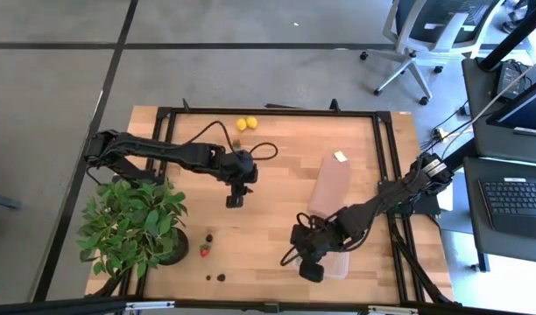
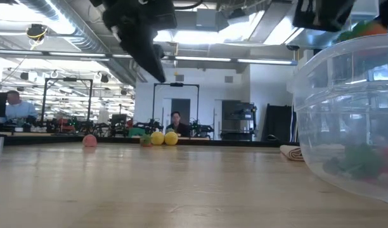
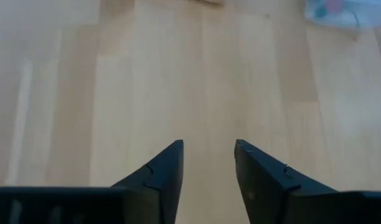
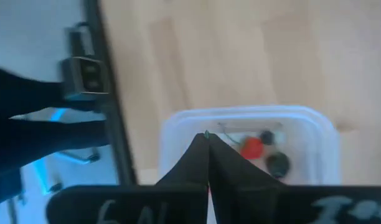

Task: Pick and placing Produce into tupperware
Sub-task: Put the strawberry into the transparent container, then put the blackberry into the transparent container

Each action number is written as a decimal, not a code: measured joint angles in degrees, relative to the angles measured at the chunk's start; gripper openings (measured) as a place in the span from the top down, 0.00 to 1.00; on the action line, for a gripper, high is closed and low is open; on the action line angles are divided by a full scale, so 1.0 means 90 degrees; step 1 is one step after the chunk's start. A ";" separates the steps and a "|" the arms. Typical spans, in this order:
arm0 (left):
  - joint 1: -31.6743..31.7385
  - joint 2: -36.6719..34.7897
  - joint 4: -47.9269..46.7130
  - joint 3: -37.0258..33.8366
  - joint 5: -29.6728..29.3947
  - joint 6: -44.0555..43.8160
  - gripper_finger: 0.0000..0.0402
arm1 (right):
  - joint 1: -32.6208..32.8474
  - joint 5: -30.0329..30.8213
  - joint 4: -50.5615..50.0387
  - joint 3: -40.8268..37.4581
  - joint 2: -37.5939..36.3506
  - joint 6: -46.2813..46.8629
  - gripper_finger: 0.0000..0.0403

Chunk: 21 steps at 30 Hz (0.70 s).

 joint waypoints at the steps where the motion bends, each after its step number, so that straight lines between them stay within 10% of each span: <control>1: -0.0050 0.0000 -0.0120 0.0000 0.0002 -0.0018 0.65 | 0.0006 0.0094 -0.0091 0.0000 0.0034 0.0067 1.00; 21: -0.0511 0.0000 -0.0897 0.0000 0.0372 0.0249 0.46 | 0.0034 0.0049 -0.0568 0.0000 0.0626 0.0046 0.86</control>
